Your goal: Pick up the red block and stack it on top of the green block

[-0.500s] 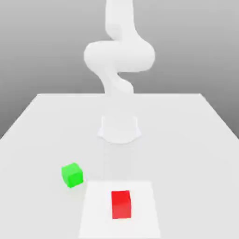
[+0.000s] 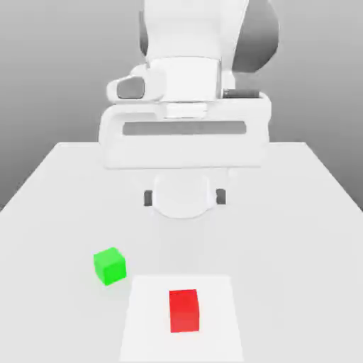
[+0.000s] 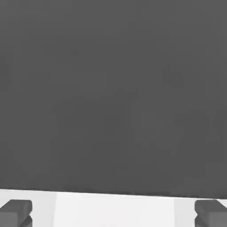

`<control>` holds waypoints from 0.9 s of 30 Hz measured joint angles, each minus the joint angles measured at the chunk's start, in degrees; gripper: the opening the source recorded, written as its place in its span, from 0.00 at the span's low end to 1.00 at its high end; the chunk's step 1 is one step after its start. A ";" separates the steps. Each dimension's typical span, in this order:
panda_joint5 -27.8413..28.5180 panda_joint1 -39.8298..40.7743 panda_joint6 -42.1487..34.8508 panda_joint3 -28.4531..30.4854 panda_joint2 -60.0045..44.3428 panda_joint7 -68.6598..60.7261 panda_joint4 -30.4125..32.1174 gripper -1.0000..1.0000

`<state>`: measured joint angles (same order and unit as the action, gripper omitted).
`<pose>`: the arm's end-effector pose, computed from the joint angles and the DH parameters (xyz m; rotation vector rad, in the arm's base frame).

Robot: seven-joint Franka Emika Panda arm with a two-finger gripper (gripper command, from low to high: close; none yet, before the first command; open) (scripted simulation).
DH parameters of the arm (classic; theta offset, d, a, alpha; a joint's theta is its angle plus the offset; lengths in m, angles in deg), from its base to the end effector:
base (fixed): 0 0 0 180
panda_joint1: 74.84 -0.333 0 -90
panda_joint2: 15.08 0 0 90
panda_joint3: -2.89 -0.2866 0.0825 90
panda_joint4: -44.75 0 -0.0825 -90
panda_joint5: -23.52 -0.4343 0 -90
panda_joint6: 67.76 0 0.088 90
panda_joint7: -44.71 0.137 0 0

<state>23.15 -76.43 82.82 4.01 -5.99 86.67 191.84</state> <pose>0.5038 0.0045 0.2469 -2.8403 1.0845 -0.3085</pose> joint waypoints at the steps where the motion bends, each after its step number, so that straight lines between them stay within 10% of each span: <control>1: -0.02 -0.01 1.06 -0.02 -2.08 -0.22 0.87 0.50; 12: -0.29 0.33 16.51 -0.56 -24.94 -1.59 4.14 0.50; 13: -0.29 0.32 17.42 -0.56 -26.01 -1.59 3.99 0.00; 27: 0.96 2.87 7.16 0.70 -12.55 0.90 7.18 0.00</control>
<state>24.11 -73.57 89.99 4.71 -18.54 87.57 199.02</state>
